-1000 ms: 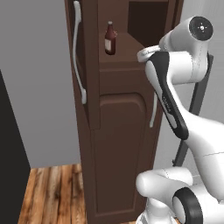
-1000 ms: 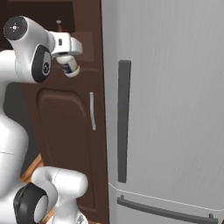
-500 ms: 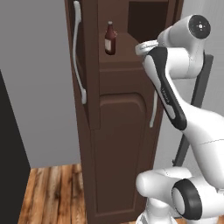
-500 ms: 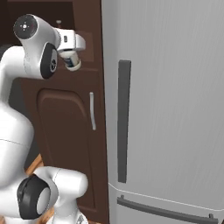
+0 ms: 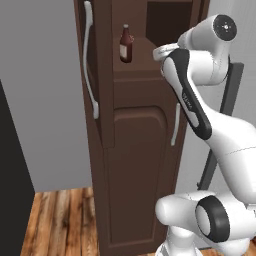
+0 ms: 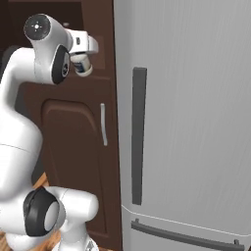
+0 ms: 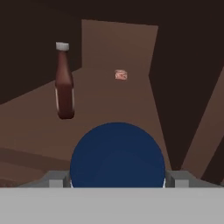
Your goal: Pick the ketchup and mayonnaise from the counter and place them in the cabinet.
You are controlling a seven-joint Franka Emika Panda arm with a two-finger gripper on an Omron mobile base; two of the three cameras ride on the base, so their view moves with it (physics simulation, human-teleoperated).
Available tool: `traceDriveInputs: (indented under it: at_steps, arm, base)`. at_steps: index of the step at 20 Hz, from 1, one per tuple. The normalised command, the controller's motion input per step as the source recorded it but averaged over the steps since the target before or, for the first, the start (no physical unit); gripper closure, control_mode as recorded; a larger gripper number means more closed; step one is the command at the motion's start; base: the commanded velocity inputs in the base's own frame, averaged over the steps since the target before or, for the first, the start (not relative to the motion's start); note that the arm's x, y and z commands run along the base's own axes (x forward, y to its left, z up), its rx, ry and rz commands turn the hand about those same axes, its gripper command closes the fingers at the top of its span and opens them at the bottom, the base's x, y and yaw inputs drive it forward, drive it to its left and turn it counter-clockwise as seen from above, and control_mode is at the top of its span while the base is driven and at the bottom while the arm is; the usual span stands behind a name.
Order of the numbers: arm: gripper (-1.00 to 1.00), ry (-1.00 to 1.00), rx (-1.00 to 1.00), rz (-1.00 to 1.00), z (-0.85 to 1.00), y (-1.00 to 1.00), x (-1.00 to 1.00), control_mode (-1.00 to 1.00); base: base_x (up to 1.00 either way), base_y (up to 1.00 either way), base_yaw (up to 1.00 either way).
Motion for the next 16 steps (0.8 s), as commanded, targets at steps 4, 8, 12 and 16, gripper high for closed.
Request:
traceDriveInputs:
  at_steps: [4, 8, 12, 16]
  arm:
    - [1.00, -0.01, 0.00, 0.02, 0.01, 0.00, 0.18, -1.00]
    - [1.00, -0.01, 0.00, 0.02, 0.01, 0.00, 0.19, -1.00]
    - [1.00, -0.03, 0.00, 0.00, 0.04, 0.00, 0.22, -1.00]
    - [1.00, -0.07, 0.00, 0.00, 0.02, 0.00, 0.19, -1.00]
  base:
    - [0.00, 0.00, 0.00]
    - [0.00, 0.00, 0.00]
    - [0.00, 0.00, 0.00]
    - [0.00, 0.00, 0.00]
